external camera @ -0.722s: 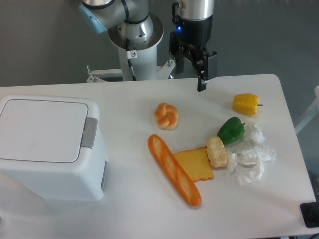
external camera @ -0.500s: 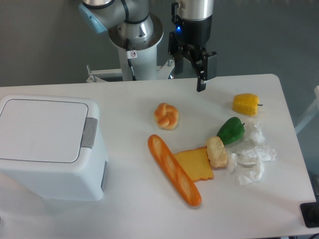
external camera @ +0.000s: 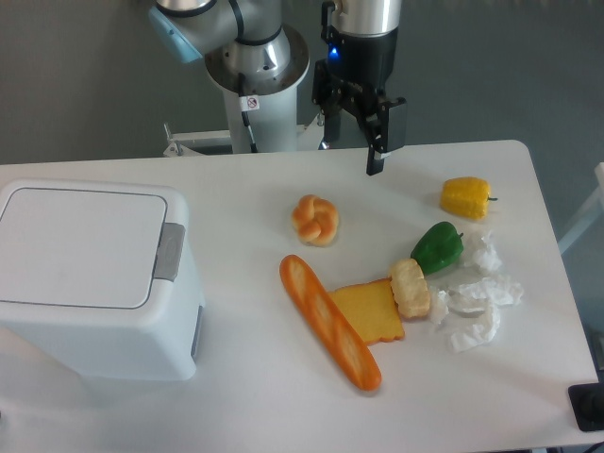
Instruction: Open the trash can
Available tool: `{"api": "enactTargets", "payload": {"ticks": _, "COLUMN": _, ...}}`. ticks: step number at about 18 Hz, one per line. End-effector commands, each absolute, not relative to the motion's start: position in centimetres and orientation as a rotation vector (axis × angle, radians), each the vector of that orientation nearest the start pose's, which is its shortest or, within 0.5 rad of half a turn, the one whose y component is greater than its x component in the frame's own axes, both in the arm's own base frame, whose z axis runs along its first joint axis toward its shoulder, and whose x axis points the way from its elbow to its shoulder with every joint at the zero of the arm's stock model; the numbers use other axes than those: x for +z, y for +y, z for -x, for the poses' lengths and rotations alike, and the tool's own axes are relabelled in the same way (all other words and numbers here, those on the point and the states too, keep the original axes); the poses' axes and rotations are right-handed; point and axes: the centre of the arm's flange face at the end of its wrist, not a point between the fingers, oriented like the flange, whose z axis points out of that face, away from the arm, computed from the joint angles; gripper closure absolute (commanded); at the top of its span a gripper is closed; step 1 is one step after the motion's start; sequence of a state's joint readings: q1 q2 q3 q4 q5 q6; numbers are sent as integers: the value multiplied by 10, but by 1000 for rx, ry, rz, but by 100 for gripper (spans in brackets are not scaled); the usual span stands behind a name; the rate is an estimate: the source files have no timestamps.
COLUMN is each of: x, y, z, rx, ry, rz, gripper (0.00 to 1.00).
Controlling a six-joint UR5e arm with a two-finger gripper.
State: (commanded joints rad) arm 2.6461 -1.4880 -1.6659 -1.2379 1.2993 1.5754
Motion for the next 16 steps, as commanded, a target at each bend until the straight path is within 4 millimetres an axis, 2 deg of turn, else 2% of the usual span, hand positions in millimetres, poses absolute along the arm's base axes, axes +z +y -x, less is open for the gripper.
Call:
{"api": "enactTargets", "payload": {"ticks": 6, "x": 520, "y": 370, "z": 347, "rx": 335, "ry": 727, "rz": 2685, "gripper": 0}}
{"api": "enactTargets", "payload": {"ticks": 12, "x": 528, "y": 375, "z": 345, "rx": 304, "ry": 508, "rz": 2705, "gripper": 0}}
{"api": "enactTargets", "payload": {"ticks": 16, "x": 531, "y": 377, "z": 347, "rx": 306, "ry": 487, "rz": 2706, "gripper": 0}}
